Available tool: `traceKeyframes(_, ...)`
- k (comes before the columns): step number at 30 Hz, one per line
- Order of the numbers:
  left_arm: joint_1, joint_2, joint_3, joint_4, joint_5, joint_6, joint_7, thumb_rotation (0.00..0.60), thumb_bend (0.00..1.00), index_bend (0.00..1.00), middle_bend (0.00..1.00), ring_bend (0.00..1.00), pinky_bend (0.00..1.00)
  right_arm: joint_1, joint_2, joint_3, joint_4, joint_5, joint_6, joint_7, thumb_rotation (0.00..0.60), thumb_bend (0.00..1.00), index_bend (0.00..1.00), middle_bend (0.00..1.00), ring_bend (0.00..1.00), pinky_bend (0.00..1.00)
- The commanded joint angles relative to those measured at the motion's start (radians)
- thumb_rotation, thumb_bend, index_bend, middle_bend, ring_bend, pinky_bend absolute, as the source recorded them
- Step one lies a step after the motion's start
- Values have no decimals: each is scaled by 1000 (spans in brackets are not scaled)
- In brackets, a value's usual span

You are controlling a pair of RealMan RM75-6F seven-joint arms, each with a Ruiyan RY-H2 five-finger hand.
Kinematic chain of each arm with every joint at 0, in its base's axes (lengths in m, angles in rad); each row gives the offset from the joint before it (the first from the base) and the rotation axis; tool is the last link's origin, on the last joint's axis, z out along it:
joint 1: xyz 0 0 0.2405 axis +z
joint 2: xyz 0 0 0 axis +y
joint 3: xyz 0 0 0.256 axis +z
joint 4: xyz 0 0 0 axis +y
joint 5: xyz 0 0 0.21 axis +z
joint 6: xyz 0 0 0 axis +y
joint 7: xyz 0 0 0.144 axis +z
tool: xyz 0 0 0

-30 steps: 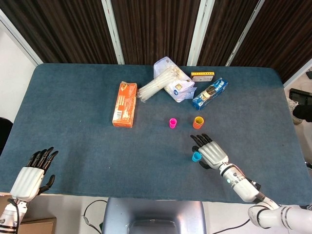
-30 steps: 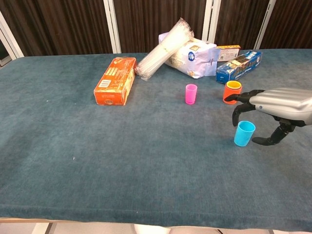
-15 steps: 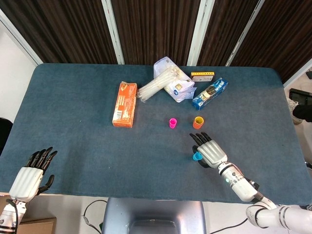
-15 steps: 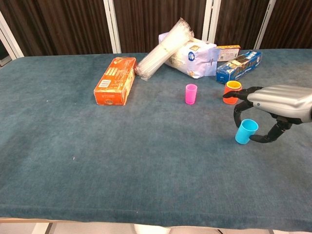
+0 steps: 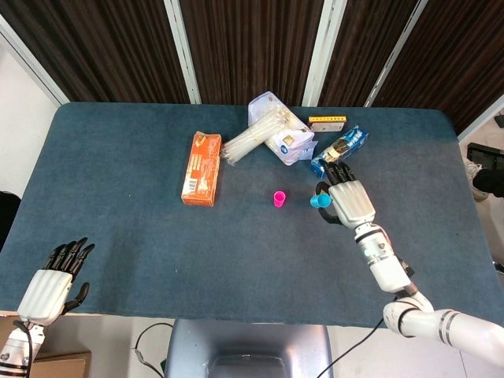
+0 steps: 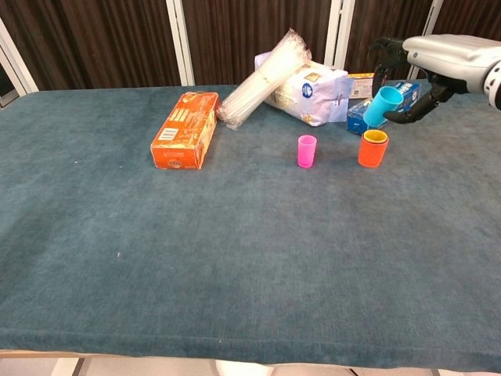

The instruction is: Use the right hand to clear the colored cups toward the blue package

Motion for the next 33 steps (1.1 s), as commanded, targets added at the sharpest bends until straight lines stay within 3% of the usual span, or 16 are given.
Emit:
traceKeyframes(1, -1, 0, -1, 2, -5, -6, -1, 600, 460, 0, 0, 0, 107, 73, -64, 47, 110, 123, -64, -84, 600, 462, 614, 70, 0, 0)
traceKeyframes(9, -3, 0, -8, 6, -19, -11, 0, 600, 461, 0, 0, 1, 107, 123, -135, 45, 225, 198, -102, -136, 600, 462, 615, 79, 0, 0)
traceKeyframes(26, -3, 0, -7, 6, -17, -9, 0, 600, 460, 0, 0, 1, 108, 119, -146, -15, 259, 215, -109, -183, 600, 462, 579, 79, 0, 0)
traceKeyframes(29, -4, -1, -7, 7, -21, -12, 0, 600, 461, 0, 0, 1, 108, 122, -139, -23, 257, 226, -128, -193, 600, 462, 427, 70, 0, 0)
traceKeyframes(31, -5, -1, -8, 7, -22, -14, -1, 600, 461, 0, 0, 1, 108, 121, -130, -22, 243, 229, -133, -186, 600, 462, 229, 35, 0, 0)
traceKeyframes(33, -5, -1, -9, 7, -23, -14, -3, 600, 461, 0, 0, 1, 108, 117, -114, -17, 213, 223, -134, -160, 600, 462, 122, 11, 0, 0)
